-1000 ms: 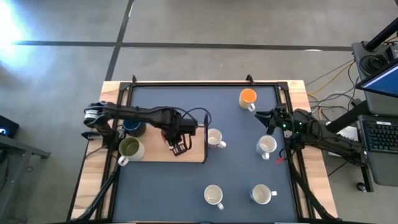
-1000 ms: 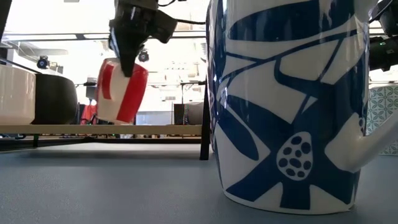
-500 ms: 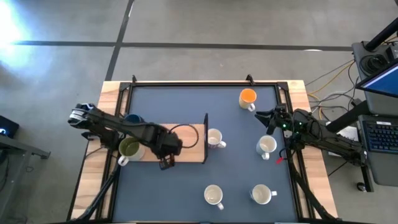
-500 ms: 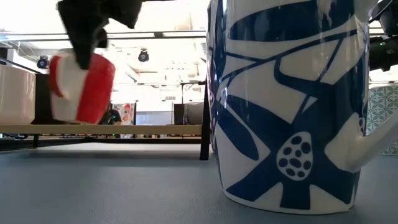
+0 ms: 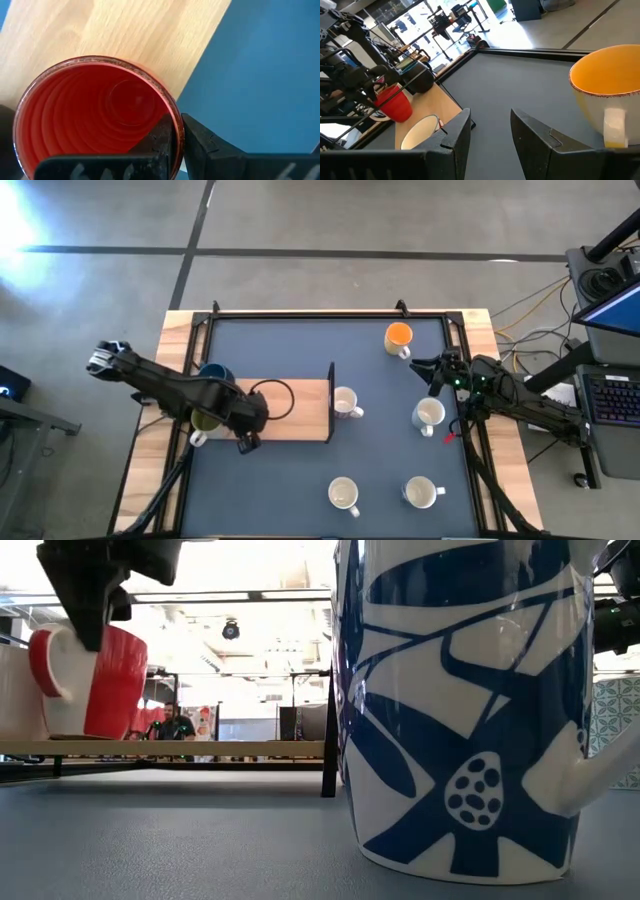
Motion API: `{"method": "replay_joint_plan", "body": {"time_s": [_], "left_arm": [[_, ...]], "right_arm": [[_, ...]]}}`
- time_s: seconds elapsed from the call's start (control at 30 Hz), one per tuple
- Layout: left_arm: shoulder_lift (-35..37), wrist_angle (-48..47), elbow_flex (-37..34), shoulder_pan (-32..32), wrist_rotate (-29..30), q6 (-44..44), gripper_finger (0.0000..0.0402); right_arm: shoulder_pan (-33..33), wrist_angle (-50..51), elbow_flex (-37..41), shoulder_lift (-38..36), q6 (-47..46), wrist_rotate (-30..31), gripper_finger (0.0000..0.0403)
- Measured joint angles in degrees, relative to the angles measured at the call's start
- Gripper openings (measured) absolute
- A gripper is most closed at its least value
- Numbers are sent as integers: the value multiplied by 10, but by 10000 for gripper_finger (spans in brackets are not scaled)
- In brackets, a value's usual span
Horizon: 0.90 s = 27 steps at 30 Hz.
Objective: Place coffee mugs
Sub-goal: Put the red mug on the shelf
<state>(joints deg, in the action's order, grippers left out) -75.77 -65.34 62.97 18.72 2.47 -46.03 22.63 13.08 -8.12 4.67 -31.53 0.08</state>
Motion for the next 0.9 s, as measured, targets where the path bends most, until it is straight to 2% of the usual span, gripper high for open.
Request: {"method": "replay_joint_plan", "body": {"time_s": [0.43, 0.9], "left_arm": [[9, 22, -11, 1, -4, -3, 10], [10, 24, -16, 39, -9, -36, 10]], "right_arm": [[0, 0, 0, 0, 0, 0, 128], [0, 0, 0, 0, 0, 0, 128]]}}
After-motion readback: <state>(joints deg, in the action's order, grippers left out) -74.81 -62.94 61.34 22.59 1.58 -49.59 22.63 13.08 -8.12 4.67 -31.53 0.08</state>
